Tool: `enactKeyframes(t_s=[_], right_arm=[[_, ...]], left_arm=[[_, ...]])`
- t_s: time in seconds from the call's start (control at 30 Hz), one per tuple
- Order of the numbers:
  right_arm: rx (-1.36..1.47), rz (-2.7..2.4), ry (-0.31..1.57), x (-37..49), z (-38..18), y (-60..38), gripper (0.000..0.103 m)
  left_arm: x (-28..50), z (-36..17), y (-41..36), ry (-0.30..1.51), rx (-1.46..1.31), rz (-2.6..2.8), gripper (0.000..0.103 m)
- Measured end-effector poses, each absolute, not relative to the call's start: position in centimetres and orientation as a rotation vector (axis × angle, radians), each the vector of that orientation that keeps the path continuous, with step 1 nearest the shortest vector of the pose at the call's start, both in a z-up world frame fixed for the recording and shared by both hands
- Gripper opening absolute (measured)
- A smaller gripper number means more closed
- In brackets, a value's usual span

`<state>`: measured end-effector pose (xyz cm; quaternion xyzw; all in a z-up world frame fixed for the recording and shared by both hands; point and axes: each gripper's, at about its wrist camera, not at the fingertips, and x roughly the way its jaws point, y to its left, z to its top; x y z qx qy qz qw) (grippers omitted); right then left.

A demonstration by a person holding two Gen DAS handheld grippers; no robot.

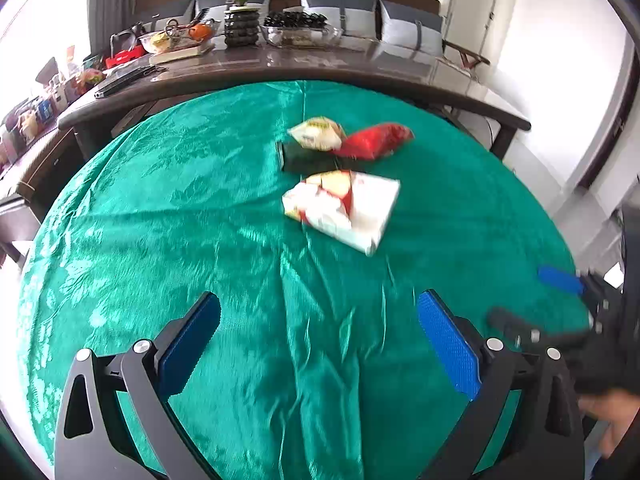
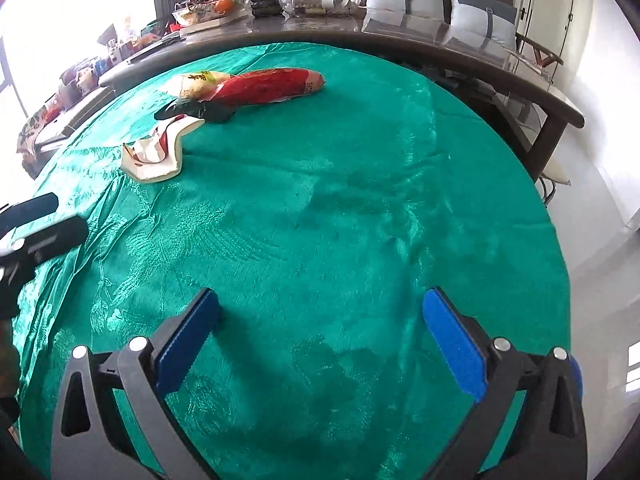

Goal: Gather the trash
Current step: 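Move both tools back over the table toward the white wrapper and red sausage wrapper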

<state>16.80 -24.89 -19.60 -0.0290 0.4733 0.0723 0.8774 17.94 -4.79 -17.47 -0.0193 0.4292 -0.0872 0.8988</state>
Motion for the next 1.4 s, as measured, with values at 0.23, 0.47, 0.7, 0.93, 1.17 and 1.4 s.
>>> enactKeyframes(t_s=[0.23,0.47,0.7,0.93,1.17,1.4], right_arm=[[-0.063,0.144,0.993,16.6,-19.7,-24.4,0.098],[-0.06,0.146,0.994,16.7,-19.8,-24.1,0.098],[-0.06,0.146,0.995,16.7,-19.8,-24.1,0.098],[-0.061,0.147,0.995,16.7,-19.8,-24.2,0.098],[-0.061,0.146,0.995,16.7,-19.8,-24.2,0.098],[-0.061,0.147,0.996,16.7,-19.8,-24.2,0.098]], left_arm=[[22.3,-18.0,-7.1,0.881,-0.109,-0.085,0.084],[22.3,-18.4,-4.9,0.961,-0.178,-0.194,0.005],[19.6,-17.4,0.7,1.046,-0.02,-0.328,0.007],[18.6,-17.6,4.1,0.973,-0.119,-0.281,0.074],[13.6,-14.3,-0.5,0.736,0.008,-0.289,0.09],[17.3,-17.4,-5.7,0.836,0.167,-0.247,0.076]])
